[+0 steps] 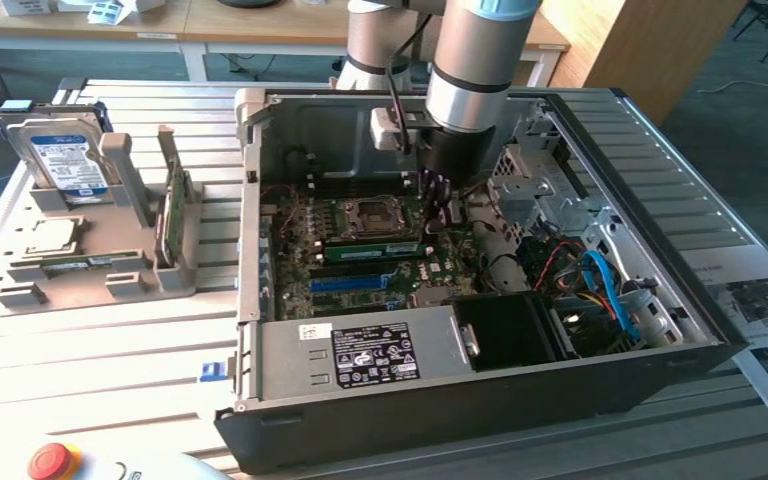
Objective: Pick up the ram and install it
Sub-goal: 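Press down the ram until it locks into place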
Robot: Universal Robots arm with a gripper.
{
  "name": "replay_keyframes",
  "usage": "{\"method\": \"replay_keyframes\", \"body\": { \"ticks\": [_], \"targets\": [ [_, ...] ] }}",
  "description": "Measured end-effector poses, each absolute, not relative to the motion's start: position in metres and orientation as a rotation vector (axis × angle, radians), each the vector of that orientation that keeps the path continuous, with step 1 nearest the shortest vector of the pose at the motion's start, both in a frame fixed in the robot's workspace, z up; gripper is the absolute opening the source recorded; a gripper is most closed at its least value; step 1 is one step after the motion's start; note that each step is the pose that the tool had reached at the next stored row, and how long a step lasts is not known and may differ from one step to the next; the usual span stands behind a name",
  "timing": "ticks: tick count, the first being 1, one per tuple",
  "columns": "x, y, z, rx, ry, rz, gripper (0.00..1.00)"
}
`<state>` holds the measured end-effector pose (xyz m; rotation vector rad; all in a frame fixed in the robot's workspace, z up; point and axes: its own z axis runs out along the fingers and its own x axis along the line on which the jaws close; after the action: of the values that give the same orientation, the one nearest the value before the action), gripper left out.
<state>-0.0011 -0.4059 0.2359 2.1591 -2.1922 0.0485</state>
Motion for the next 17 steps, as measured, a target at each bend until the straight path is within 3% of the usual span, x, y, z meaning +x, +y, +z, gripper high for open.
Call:
{"method": "replay_keyframes", "body": {
  "ticks": [17],
  "targets": [
    [0.0, -0.3965, 0.2273, 2.157, -2.192, 0.051, 0.1]
  ]
}}
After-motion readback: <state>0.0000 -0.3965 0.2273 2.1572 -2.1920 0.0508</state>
